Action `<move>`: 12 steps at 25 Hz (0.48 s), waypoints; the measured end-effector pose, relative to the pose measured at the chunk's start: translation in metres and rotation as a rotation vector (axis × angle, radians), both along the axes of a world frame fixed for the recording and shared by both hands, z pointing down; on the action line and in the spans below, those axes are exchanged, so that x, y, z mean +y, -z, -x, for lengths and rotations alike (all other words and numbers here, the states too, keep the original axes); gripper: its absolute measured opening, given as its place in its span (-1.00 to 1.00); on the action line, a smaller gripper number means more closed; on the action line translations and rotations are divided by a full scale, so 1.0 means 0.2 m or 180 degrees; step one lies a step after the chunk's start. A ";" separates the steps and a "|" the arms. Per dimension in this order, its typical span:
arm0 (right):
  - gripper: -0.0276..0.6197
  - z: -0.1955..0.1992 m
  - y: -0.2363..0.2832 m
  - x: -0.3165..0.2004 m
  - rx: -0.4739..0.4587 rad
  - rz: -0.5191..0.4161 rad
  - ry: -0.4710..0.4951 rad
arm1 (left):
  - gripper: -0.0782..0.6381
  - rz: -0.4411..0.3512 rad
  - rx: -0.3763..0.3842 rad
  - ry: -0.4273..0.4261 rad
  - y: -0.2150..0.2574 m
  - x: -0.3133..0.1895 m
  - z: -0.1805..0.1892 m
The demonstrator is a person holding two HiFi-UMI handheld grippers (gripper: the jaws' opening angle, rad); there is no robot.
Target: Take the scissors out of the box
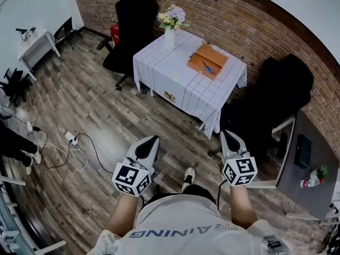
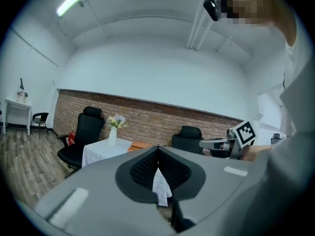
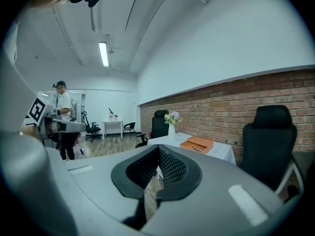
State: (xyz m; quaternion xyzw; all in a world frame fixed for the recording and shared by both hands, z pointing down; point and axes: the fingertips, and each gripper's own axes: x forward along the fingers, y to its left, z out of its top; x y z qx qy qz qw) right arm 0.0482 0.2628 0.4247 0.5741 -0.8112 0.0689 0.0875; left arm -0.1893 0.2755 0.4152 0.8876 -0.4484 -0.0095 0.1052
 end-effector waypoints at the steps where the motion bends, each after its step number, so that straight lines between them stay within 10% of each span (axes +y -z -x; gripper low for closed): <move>1: -0.87 -0.03 0.00 -0.06 -0.0007 0.0003 0.0015 | -0.78 -0.0008 -0.0016 0.0018 0.01 -0.06 -0.03; 12: -0.87 -0.48 -0.10 -0.65 -0.0161 0.0165 0.0099 | -0.78 0.0139 -0.0130 0.0122 -0.03 -0.61 -0.48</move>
